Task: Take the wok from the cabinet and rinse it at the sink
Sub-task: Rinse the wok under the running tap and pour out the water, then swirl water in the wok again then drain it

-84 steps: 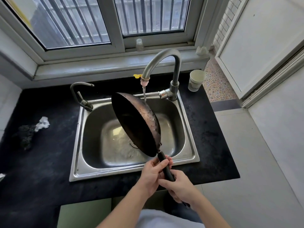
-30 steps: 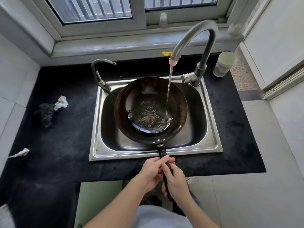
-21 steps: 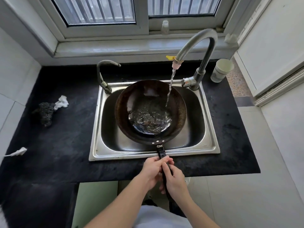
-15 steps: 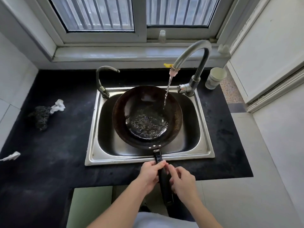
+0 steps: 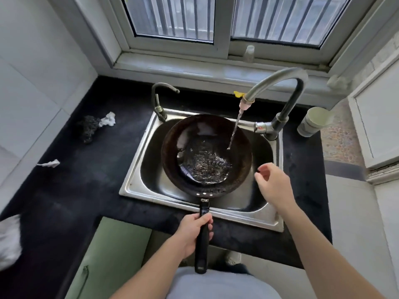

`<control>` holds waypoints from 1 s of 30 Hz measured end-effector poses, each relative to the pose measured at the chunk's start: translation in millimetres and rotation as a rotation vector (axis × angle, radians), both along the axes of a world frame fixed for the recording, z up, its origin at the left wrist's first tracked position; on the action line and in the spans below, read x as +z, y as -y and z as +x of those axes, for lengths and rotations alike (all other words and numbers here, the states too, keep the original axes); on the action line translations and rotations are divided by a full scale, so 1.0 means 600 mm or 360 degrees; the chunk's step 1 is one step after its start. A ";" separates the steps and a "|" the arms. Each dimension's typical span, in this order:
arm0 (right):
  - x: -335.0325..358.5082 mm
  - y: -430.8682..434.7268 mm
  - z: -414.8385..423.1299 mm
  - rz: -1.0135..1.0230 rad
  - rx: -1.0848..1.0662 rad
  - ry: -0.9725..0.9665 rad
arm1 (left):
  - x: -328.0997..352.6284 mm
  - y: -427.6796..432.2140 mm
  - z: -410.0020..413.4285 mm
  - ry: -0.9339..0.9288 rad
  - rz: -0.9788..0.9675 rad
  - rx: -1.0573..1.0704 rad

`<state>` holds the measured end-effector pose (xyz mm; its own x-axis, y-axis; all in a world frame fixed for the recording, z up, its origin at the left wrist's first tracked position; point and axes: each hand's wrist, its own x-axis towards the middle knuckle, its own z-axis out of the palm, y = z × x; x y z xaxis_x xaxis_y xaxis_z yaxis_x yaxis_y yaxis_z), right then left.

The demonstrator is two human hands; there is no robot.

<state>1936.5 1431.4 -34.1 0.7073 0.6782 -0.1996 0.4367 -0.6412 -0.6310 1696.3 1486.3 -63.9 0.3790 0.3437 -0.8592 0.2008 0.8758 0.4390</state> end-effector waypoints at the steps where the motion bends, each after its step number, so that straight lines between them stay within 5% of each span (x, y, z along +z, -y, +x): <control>1: 0.004 -0.011 0.019 0.0001 0.0022 0.0006 | 0.000 0.003 0.002 -0.0018 0.0010 0.0019; 13: 0.044 -0.174 0.131 0.0115 0.0024 0.0156 | 0.000 0.019 0.018 -0.0199 0.0232 0.0064; 23: 0.050 -0.173 0.163 0.0123 -0.0004 0.0345 | -0.004 0.019 0.016 -0.0207 0.0234 0.0093; 30: 0.057 -0.171 0.164 0.0179 -0.0107 0.0196 | -0.005 0.017 0.012 -0.0165 0.0218 0.0102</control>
<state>2034.8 1533.9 0.3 0.7664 0.6415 -0.0339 0.4736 -0.5999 -0.6448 1703.5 1475.9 -67.2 0.2643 0.4808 -0.8360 0.1971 0.8216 0.5349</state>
